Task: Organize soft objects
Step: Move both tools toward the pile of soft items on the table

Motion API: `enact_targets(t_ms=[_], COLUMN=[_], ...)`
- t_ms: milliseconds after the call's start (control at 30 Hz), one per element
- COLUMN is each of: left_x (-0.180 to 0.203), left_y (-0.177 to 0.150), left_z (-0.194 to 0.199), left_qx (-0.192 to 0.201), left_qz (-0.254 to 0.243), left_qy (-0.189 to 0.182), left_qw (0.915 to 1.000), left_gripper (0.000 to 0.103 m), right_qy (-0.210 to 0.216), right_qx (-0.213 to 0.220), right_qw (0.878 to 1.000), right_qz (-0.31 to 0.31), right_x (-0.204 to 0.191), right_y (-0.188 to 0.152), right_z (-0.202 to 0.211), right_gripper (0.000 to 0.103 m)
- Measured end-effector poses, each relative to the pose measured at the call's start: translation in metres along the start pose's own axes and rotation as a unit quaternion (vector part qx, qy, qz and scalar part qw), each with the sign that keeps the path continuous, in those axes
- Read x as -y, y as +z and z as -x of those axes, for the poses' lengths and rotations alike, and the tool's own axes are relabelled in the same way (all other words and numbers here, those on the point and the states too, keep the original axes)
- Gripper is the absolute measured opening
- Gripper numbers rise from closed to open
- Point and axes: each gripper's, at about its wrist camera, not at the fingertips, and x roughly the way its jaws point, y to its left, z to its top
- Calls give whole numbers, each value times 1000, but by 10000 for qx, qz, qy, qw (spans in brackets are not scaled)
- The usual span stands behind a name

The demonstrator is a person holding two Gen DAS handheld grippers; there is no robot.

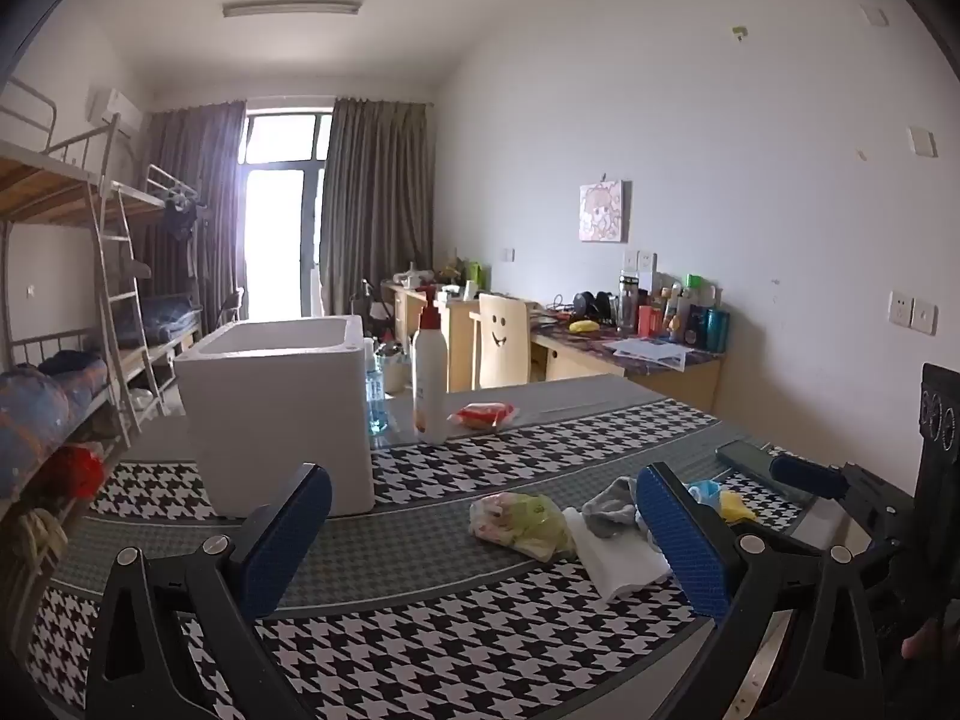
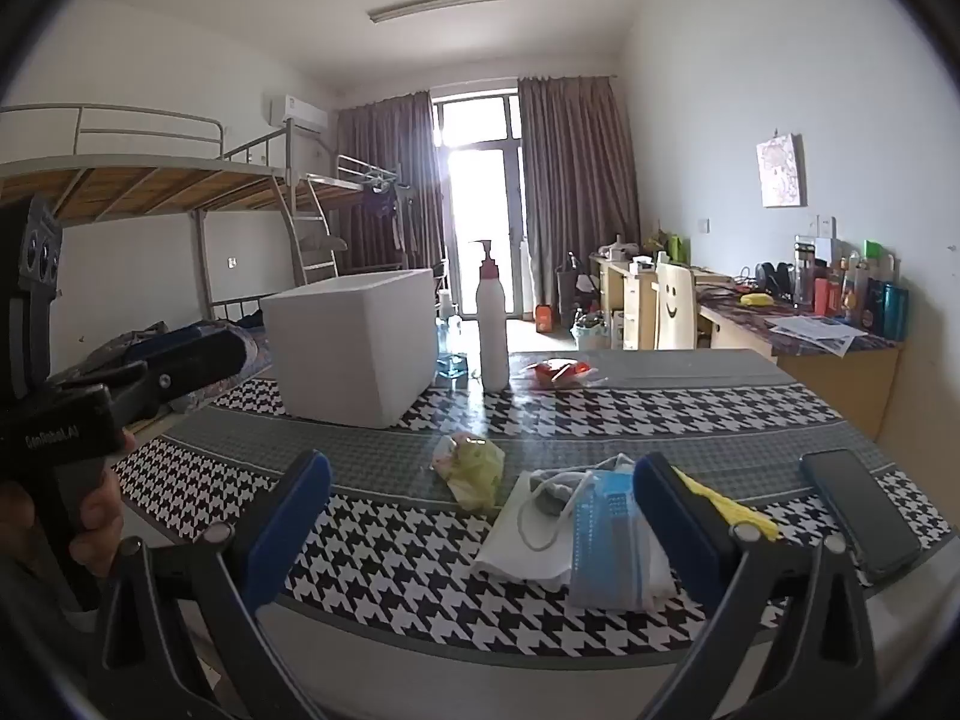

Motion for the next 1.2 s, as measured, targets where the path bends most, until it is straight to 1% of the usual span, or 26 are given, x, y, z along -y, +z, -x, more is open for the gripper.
enact_targets(t_ms=[100,133,267,300,467,900,1067,1167,1200], left_x=[2,-1,0,-5,-7,-7,-5,-5,-5], left_y=[-1,0,1,0,-1,-1,-2,-4,-4], left_z=[2,-5,-5,1,-7,-4,-6,-7,-6], left_qx=[-57,-168,-149,-77,-199,-148,-197,-295,-274], left_qz=[3,85,93,130,148,125,76,132,131], left_qy=[-2,21,19,-10,64,92,91,8,58], left_qw=[10000,9998,9998,9999,9997,9998,9997,9995,9995], left_gripper=[102,102,102,102,102,102,102,102,102], right_qy=[15,13,26,7,-18,-80,-125,-100,-106], right_qx=[11,8,-10,4,21,67,87,75,78], right_qw=[10000,10000,10000,10000,10000,9999,9999,9999,9999], right_qz=[-4,0,20,-10,-13,21,56,24,27], right_x=[0,0,1,1,3,1,-1,-2,-2], right_y=[0,0,0,0,-1,5,4,4,4], right_z=[0,0,-1,0,-2,5,5,5,5], right_gripper=[102,102,102,102,102,102,102,102,102])
